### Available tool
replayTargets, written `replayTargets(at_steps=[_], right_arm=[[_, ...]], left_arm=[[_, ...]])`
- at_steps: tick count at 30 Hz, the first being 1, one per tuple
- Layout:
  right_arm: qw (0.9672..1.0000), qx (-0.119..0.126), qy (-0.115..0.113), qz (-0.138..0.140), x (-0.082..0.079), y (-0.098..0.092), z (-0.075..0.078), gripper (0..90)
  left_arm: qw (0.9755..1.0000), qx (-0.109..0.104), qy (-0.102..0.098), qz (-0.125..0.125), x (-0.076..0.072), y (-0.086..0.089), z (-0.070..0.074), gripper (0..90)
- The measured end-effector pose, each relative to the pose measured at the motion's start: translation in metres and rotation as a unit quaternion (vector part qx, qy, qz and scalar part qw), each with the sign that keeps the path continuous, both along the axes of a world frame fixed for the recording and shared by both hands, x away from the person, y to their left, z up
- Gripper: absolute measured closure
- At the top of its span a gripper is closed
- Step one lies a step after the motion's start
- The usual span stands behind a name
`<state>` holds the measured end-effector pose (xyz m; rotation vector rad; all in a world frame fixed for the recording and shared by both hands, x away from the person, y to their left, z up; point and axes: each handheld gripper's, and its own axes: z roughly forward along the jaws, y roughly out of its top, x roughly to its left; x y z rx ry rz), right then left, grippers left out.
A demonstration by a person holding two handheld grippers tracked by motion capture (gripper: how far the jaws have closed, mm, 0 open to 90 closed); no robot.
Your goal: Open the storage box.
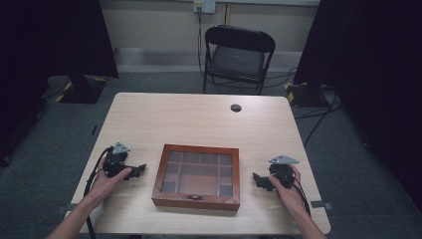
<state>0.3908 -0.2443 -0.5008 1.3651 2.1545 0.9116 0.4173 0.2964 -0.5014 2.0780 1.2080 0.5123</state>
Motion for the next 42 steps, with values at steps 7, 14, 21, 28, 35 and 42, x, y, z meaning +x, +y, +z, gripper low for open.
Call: replayTargets(at_steps=[7,14,21,28,35,42], right_arm=[[1.0,0.0,0.001,-0.001,0.0,0.0,0.0,5.1],[1.0,0.0,0.001,-0.001,0.0,0.0,0.0,5.1],[1.0,0.0,0.001,-0.001,0.0,0.0,0.0,5.1],[1.0,0.0,0.001,-0.002,0.0,0.0,0.0,5.0],[1.0,0.0,0.001,-0.001,0.0,0.0,0.0,5.0],[1.0,0.0,0.001,-0.001,0.0,0.0,0.0,5.0]], left_arm=[[0.9999,0.006,0.013,-0.007,0.0,-0.001,0.006,16.9],[0.9989,-0.02,0.033,-0.026,-0.001,-0.005,0.014,18.2],[0.9981,-0.043,0.018,-0.041,-0.006,-0.009,0.03,20.4],[0.9945,-0.067,0.013,-0.079,-0.015,-0.023,0.046,27.4],[0.9911,-0.076,0.006,-0.109,-0.025,-0.04,0.062,28.5],[0.9848,-0.109,0.004,-0.135,-0.035,-0.054,0.071,34.3]])
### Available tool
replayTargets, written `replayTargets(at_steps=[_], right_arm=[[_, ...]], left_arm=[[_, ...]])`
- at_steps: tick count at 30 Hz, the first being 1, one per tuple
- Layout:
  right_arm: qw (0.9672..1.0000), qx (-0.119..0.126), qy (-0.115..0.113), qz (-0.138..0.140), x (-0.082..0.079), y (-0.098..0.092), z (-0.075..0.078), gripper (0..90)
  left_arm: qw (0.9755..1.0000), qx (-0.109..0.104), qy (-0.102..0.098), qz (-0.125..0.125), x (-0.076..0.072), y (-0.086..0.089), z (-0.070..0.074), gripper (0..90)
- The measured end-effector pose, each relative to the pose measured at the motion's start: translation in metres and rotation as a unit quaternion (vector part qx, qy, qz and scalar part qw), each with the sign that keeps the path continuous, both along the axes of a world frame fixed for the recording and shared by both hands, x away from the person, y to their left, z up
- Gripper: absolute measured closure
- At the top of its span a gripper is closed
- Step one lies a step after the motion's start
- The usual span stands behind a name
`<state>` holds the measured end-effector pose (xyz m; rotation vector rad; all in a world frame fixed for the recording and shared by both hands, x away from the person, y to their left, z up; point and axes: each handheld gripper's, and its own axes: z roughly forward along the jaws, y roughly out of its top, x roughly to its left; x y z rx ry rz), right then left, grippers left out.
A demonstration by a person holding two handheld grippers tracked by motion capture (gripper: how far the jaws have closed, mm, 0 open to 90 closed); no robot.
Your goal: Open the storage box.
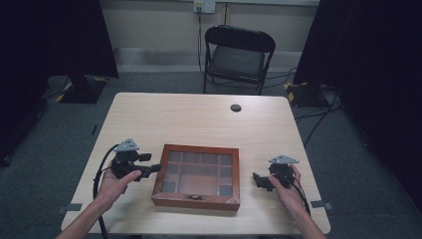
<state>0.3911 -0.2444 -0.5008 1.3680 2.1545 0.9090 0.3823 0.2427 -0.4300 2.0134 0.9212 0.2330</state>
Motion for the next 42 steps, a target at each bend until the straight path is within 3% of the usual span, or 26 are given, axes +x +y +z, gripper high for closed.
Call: replayTargets(at_steps=[9,12,22,26,30,31,33,34,36,39,41,42], right_arm=[[1.0,0.0,0.0,0.0,0.0,0.0,0.0,5.0],[1.0,0.0,0.0,0.0,0.0,0.0,0.0,5.0],[1.0,0.0,0.0,0.0,0.0,0.0,0.0,5.0],[1.0,0.0,0.0,0.0,0.0,0.0,0.0,5.0],[1.0,0.0,0.0,0.001,0.0,0.0,0.0,5.0],[1.0,0.0,0.0,0.001,0.0,0.0,0.0,5.0],[1.0,0.0,0.0,0.001,0.0,0.0,0.0,5.0],[1.0,0.0,0.0,0.001,0.0,0.0,0.0,5.0],[1.0,0.0,0.0,0.001,0.0,0.0,0.0,5.0],[1.0,0.0,0.0,0.0,0.0,0.0,0.0,5.0],[1.0,0.0,0.0,0.001,0.0,0.0,0.0,5.0],[1.0,0.0,0.0,0.001,0.0,0.0,0.0,5.0]], left_arm=[[0.9989,-0.024,0.007,-0.04,-0.011,-0.017,0.007,35.0],[0.9975,-0.035,0.014,-0.061,-0.014,-0.024,0.009,35.8],[0.9939,-0.043,0.006,-0.101,-0.026,-0.046,0.012,35.3],[0.9912,-0.042,0.018,-0.124,-0.028,-0.055,0.01,33.4],[0.9885,-0.041,0.027,-0.143,-0.03,-0.062,0.007,37.5],[0.9857,-0.04,0.033,-0.16,-0.031,-0.067,0.006,39.0],[0.9848,-0.041,0.037,-0.165,-0.032,-0.069,0.005,39.3],[0.9806,-0.053,0.051,-0.182,-0.033,-0.074,0.005,42.9],[0.9776,-0.043,0.054,-0.199,-0.036,-0.082,0.004,44.7],[0.9768,-0.035,0.052,-0.205,-0.038,-0.087,0.003,45.7],[0.9749,-0.031,0.051,-0.214,-0.039,-0.091,0.002,47.3],[0.9727,-0.038,0.054,-0.223,-0.039,-0.092,0.001,48.5]])
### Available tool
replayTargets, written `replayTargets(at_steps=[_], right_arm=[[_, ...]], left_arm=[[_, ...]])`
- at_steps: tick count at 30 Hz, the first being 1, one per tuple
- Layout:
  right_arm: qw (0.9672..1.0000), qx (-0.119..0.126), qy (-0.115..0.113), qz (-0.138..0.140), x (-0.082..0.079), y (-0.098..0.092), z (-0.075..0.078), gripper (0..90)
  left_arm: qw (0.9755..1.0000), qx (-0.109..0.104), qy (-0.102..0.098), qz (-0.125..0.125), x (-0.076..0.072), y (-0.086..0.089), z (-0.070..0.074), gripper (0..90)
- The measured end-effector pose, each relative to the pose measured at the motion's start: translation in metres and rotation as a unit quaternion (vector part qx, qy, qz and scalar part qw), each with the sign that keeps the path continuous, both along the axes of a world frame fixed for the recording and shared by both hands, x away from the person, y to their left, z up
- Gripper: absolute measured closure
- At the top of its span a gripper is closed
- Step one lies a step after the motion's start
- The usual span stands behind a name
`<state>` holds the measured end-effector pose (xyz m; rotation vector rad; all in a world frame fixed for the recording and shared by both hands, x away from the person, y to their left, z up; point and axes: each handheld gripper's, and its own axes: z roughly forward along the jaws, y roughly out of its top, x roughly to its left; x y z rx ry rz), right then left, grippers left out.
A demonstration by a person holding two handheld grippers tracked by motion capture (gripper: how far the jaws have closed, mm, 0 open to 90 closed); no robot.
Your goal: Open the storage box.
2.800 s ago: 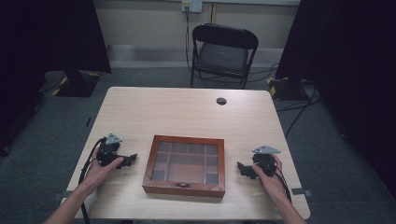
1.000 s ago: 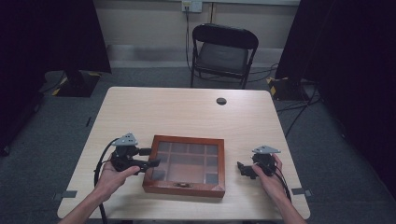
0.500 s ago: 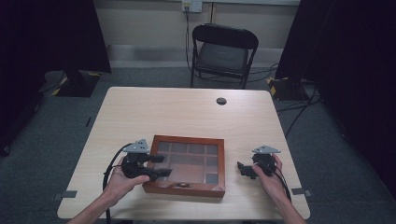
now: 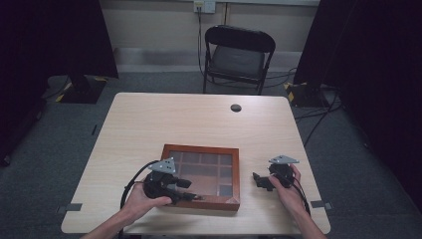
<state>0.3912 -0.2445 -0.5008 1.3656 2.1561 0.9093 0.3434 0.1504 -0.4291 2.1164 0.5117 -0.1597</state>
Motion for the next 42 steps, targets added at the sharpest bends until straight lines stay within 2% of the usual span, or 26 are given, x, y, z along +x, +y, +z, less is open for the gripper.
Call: replayTargets(at_steps=[2,4,7,10,15,20,29,33,35,42], right_arm=[[1.0,0.0,0.0,0.0,0.0,0.0,0.0,5.0],[1.0,0.0,0.0,0.0,0.0,0.0,0.0,5.0],[1.0,0.0,0.0,0.0,0.0,0.0,0.0,5.0],[1.0,0.0,0.0,0.0,0.0,0.0,0.0,5.0],[1.0,0.0,0.0,0.001,0.0,0.0,0.0,4.9],[1.0,0.0,0.0,0.001,0.0,0.0,0.0,4.9],[1.0,-0.001,-0.001,0.003,0.001,0.0,0.0,4.7],[1.0,-0.001,-0.001,0.003,0.001,0.0,0.0,4.6],[1.0,-0.001,0.0,0.003,0.001,0.0,0.0,4.5],[1.0,-0.001,0.001,0.003,0.001,-0.001,0.0,4.3]], left_arm=[[1.0,-0.004,-0.004,-0.006,-0.001,-0.002,-0.001,54.1],[0.9998,0.004,-0.017,-0.008,-0.002,-0.003,-0.001,58.8],[0.9997,0.009,-0.017,-0.012,-0.001,-0.004,-0.003,66.1],[0.9998,0.008,-0.013,-0.016,0.0,-0.006,-0.005,69.0],[0.9995,0.019,-0.017,-0.02,0.002,-0.009,-0.009,74.2],[0.9991,0.025,-0.02,-0.028,0.001,-0.011,-0.011,76.4],[0.9979,0.036,-0.045,-0.031,-0.003,-0.016,-0.012,79.8],[0.9979,0.035,-0.043,-0.033,-0.002,-0.016,-0.011,80.3],[0.9985,0.032,-0.032,-0.029,-0.001,-0.016,-0.012,80.4],[0.9988,0.032,-0.022,-0.03,0.001,-0.017,-0.011,80.5]])
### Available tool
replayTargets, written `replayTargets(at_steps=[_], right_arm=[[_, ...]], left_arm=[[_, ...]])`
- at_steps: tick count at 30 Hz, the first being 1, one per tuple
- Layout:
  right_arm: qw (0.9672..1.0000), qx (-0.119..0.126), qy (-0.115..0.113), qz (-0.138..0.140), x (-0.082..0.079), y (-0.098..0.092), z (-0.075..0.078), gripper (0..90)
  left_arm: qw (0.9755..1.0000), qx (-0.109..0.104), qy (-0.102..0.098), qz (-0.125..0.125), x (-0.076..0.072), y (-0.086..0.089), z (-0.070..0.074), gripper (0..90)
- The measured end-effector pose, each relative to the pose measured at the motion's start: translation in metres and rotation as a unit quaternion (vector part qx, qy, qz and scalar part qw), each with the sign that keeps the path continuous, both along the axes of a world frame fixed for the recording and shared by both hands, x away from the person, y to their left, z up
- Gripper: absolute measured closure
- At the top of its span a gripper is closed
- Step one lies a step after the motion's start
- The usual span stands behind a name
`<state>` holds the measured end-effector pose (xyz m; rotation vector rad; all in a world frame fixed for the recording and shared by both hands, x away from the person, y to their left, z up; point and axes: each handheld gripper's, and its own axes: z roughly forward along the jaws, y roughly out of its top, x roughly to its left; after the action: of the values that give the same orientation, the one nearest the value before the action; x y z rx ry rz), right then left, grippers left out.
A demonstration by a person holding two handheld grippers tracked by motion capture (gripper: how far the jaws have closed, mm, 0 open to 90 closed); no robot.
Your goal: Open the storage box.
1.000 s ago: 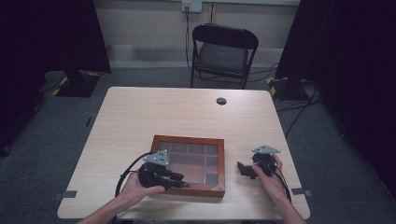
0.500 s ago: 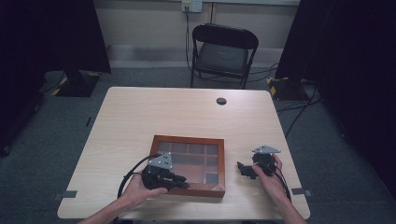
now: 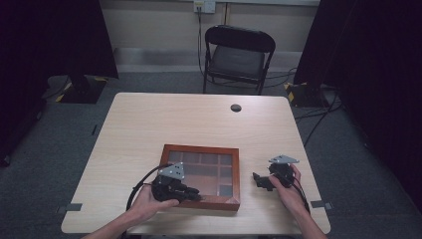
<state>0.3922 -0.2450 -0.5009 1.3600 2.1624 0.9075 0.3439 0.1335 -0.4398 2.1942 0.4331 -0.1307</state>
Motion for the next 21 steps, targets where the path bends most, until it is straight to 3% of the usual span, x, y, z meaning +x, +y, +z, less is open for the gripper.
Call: replayTargets(at_steps=[4,7,21], right_arm=[[1.0,0.0,0.0,0.0,0.0,0.0,0.0,4.3],[1.0,0.0,0.0,0.0,0.0,0.0,0.0,4.3],[1.0,0.0,0.0,0.0,0.0,0.0,0.0,4.3]], left_arm=[[1.0,-0.003,0.004,0.002,0.001,0.002,0.004,80.5],[0.9998,-0.018,0.006,0.004,0.002,0.002,0.01,80.6],[0.9998,-0.019,0.004,0.004,0.005,0.0,0.026,80.9]])
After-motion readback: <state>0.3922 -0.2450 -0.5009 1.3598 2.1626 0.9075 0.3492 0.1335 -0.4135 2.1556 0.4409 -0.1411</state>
